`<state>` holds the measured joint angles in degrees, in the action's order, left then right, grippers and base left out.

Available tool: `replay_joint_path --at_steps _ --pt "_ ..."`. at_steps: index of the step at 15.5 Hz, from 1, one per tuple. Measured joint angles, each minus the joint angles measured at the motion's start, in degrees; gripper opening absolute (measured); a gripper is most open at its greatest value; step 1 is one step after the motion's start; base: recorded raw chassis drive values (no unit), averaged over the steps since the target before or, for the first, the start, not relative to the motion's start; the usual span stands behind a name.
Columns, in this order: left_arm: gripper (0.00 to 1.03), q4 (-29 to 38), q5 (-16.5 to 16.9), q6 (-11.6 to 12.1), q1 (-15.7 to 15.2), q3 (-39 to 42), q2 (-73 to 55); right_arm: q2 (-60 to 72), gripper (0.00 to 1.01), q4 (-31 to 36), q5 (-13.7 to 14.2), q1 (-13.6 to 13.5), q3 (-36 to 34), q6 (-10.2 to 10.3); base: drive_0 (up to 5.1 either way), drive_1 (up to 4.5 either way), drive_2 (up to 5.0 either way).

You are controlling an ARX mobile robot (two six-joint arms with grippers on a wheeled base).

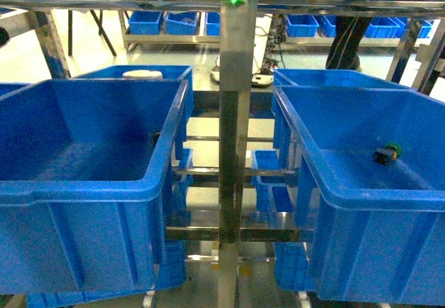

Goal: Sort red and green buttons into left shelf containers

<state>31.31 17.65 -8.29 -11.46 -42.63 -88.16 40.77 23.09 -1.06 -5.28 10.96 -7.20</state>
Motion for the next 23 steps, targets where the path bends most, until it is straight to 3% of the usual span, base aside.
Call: replay_joint_path --at_steps 3,6,8,9,10,11,16,17,18,19,20,22,23 --pt "0.98 -1.09 3.61 -1.90 -0.11 4.55 8.92 0.00 0.98 0.02 0.00 0.00 0.00 0.00 0.0 0.00 0.0" --pt "0.98 1.79 3.89 -3.78 -0.55 9.53 21.24 0.00 0.98 0.00 0.00 0.00 0.00 0.00 0.0 0.00 0.0" --pt "0.98 4.85 0.48 -5.29 -0.98 12.70 29.53 0.00 0.98 0.02 0.00 0.00 0.00 0.00 0.0 0.00 0.0" --pt "0.98 7.28 -5.75 -5.60 -1.66 15.50 35.58 0.00 0.98 0.02 0.00 0.00 0.00 0.00 0.0 0.00 0.0" --pt "0.98 5.11 -11.72 -6.95 -2.99 18.56 42.60 0.00 0.98 0.02 0.00 0.00 0.00 0.00 0.0 0.00 0.0" --pt "0.98 1.38 -14.29 -8.59 -4.15 21.20 49.27 0.00 0.98 0.00 0.00 0.00 0.00 0.00 0.0 0.00 0.0" --pt "0.98 0.83 -14.29 -10.27 -4.31 21.62 52.52 0.00 0.98 0.02 0.00 0.00 0.00 0.00 0.0 0.00 0.0" --pt "0.87 -12.48 -7.17 -5.79 -5.51 18.84 54.12 0.46 0.91 6.40 3.58 -0.85 -1.62 1.36 0.0 0.00 0.0" --pt "0.72 -20.76 -4.02 0.50 -3.69 19.80 57.18 -1.44 0.76 8.55 5.77 -0.61 -3.61 4.02 0.0 0.00 0.0" --pt "0.58 -21.84 -4.39 4.44 -0.94 23.67 59.80 -4.00 0.62 7.17 3.61 1.77 -5.14 5.33 0.0 0.00 0.0" --pt "0.45 -21.14 -6.14 5.97 0.39 26.16 61.26 -6.23 0.49 6.08 1.75 5.18 -6.05 5.84 0.0 0.00 0.0" --pt "0.16 -20.55 -9.49 7.26 3.43 30.53 64.81 -10.47 0.19 3.32 1.03 5.25 -7.41 6.23 0.0 0.00 0.0" --pt "0.07 -20.50 -10.34 7.28 4.31 31.67 66.10 -11.87 0.10 2.32 1.03 5.29 -7.85 6.27 0.0 0.00 0.0"
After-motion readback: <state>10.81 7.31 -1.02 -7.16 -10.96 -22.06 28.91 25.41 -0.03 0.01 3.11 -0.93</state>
